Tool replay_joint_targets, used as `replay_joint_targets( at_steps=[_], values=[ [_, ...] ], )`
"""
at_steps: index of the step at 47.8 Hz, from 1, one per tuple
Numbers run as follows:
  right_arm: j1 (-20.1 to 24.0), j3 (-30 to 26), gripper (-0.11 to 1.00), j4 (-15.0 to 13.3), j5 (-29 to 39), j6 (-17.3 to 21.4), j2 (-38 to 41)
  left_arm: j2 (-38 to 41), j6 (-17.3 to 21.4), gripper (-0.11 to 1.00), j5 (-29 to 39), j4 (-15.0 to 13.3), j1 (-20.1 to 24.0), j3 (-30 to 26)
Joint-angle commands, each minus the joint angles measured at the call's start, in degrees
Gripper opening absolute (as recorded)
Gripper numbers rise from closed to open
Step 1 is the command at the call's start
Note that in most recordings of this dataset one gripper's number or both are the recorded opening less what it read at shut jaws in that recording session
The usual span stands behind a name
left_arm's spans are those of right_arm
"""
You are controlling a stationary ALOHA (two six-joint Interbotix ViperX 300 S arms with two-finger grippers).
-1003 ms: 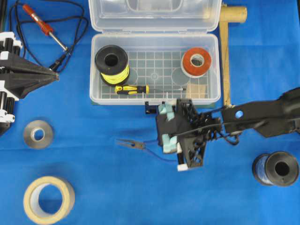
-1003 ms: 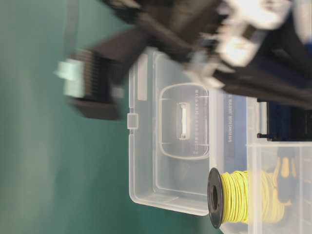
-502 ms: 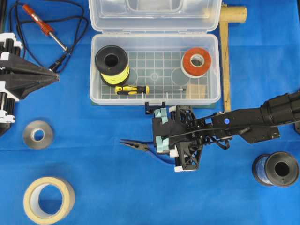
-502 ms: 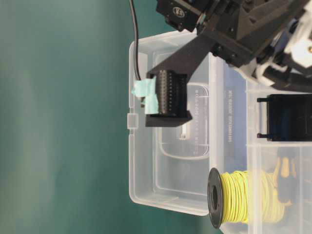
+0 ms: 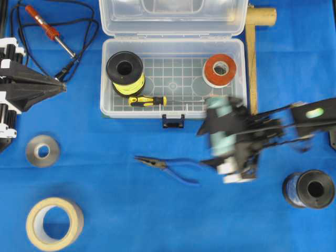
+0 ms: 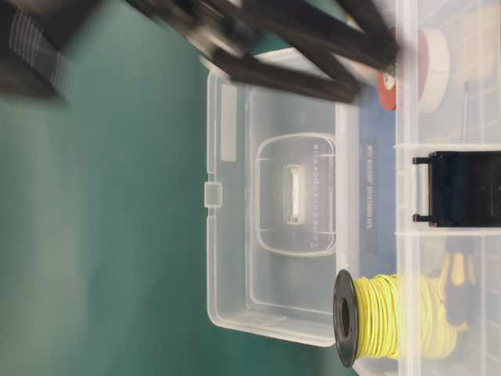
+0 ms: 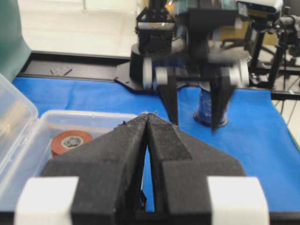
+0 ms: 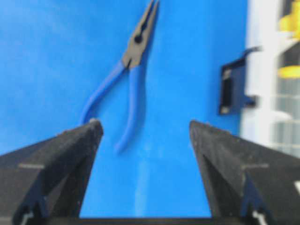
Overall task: Pick the nipper from the toolbox among several items.
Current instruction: 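Open the right gripper and raise it away from the pliers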
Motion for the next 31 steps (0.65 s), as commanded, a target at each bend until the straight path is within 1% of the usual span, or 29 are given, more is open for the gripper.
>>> replay_joint_targets(
  at_steps=[1, 8, 14, 20, 27, 31],
  values=[
    [-0.3, 3.9, 0.76, -1.3, -0.9, 0.1, -8.9, 0.2, 0.0, 0.00, -0.2, -0.1, 0.1, -0.5],
    [-1.1, 11.8, 0.76, -2.3, -3.7, 0.1, -20.9, 0.2, 0.0, 0.00, -0.2, -0.1, 0.1, -0.5],
    [-2.2, 17.8, 0.76, -3.1, -4.2, 0.1, -30.9, 0.2, 0.0, 0.00, -0.4, -0.1, 0.1, -0.5],
    [-4.3, 23.9, 0.75, -4.1, -4.2, 0.1, -40.4, 0.2, 0.0, 0.00, -0.5, -0.1, 0.1, -0.4],
    [-6.8, 30.0, 0.75, -4.7, -5.3, 0.1, -48.3, 0.3, 0.0, 0.00, -0.6, -0.1, 0.1, -0.4],
    [-7.7, 32.7, 0.75, -4.7, -6.7, 0.1, -51.0, 0.3, 0.0, 0.00, -0.6, -0.1, 0.1, -0.4]
  ],
)
